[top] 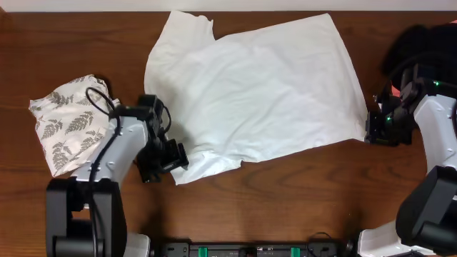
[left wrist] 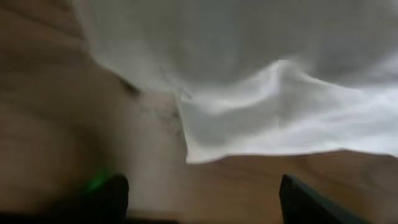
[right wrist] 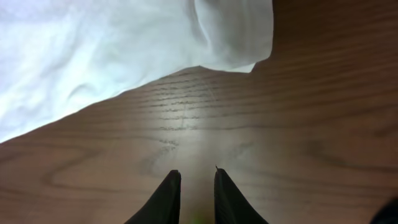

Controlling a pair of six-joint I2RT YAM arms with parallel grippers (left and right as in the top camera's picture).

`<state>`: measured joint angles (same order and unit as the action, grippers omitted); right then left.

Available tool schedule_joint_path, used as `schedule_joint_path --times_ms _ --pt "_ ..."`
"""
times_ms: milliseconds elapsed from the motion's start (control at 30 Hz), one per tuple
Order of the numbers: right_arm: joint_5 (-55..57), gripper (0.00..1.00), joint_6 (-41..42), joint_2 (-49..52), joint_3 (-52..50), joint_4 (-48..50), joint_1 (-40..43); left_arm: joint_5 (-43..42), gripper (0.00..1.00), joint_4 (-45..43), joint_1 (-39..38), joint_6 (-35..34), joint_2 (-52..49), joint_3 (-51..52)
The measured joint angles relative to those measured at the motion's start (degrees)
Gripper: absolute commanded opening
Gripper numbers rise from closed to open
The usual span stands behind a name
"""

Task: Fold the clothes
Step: 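Grasp the shirt's near left corner with the left gripper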

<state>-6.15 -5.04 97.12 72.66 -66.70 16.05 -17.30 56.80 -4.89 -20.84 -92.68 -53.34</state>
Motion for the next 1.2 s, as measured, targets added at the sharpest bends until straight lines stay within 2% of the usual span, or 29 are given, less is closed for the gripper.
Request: schedule_joint_path --times_ms 267,333,400,467,500,700,933,1067,1200 --pt "0.0 0.17 0.0 0.0 -0.02 0.11 0.0 -6.05 0.77 -13.84 0.0 -0.2 0.0 7.82" --pt "0.02 0.17 0.0 0.0 -0.02 0.09 0.0 -7.41 0.63 -15.04 0.0 -0.42 0.17 8.31" --pt "0.02 0.16 0.0 0.0 -0.02 0.09 0.0 -8.5 0.36 -16.24 0.0 -0.72 0.28 8.81" --pt "0.0 0.16 0.0 0.0 -0.02 0.07 0.0 -9.09 0.19 -16.57 0.0 -0.66 0.28 9.31" --pt "0.0 0.16 0.0 0.0 -0.02 0.09 0.0 -9.42 0.06 -16.55 0.0 -0.79 0.28 9.51" --pt "0.02 0.15 0.0 0.0 -0.02 0.11 0.0 -9.81 0.06 -15.54 0.0 -0.35 0.28 9.6" --pt "0.0 0.16 0.0 0.0 -0.02 2.49 0.0 -12.52 0.06 -4.13 0.02 2.05 1.95 7.37" --pt "-0.22 0.24 0.2 0.0 -0.04 3.82 0.0 -12.98 0.06 -3.28 0.02 3.34 7.15 5.51" --pt "-0.48 0.26 0.26 0.0 -1.6 5.77 0.0 -13.38 0.06 -3.26 0.02 4.04 11.98 5.14"
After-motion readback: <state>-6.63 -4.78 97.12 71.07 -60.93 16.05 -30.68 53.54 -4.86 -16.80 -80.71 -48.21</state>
